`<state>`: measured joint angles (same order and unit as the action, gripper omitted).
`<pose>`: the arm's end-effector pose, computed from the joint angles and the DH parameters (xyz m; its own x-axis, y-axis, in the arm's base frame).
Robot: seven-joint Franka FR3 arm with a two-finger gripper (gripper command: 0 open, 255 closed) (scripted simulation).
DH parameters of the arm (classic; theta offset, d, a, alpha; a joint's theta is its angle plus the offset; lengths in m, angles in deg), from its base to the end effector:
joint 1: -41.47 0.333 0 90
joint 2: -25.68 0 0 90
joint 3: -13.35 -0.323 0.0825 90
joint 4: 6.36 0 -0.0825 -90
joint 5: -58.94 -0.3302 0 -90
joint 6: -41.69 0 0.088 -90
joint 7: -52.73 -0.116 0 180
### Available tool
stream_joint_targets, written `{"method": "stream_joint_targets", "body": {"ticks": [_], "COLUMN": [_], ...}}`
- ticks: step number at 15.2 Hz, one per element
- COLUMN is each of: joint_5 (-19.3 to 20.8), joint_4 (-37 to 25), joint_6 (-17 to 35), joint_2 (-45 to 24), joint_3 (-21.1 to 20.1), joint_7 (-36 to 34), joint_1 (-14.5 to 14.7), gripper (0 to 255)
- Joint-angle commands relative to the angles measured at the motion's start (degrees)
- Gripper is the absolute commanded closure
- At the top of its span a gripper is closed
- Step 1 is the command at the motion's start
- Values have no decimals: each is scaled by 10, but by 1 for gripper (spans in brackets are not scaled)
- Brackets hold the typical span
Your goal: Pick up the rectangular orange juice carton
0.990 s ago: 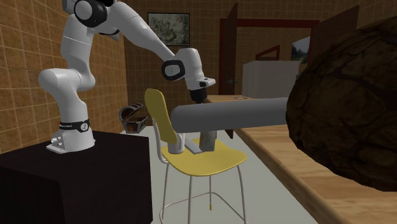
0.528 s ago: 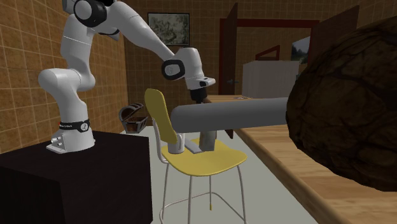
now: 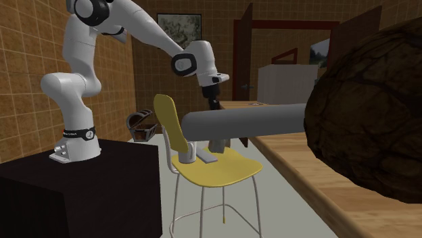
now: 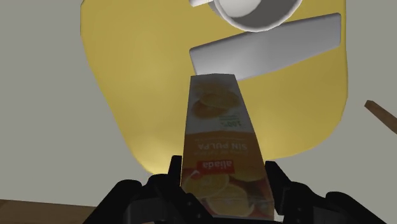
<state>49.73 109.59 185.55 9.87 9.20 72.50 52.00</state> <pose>0.5607 0.1441 0.3683 0.8671 0.4391 0.2351 0.4645 -0.8833 -0.0631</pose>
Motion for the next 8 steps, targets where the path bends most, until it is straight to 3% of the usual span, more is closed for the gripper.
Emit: {"method": "stream_joint_targets", "body": {"ticks": [1,8], "joint_5": [1,5], "joint_4": [-5,-18], "joint_6": [-13,-47], "joint_2": [11,32], "joint_3": [1,2], "joint_7": [-2,-8], "joint_1": [0,0], "gripper": [255,255]}}
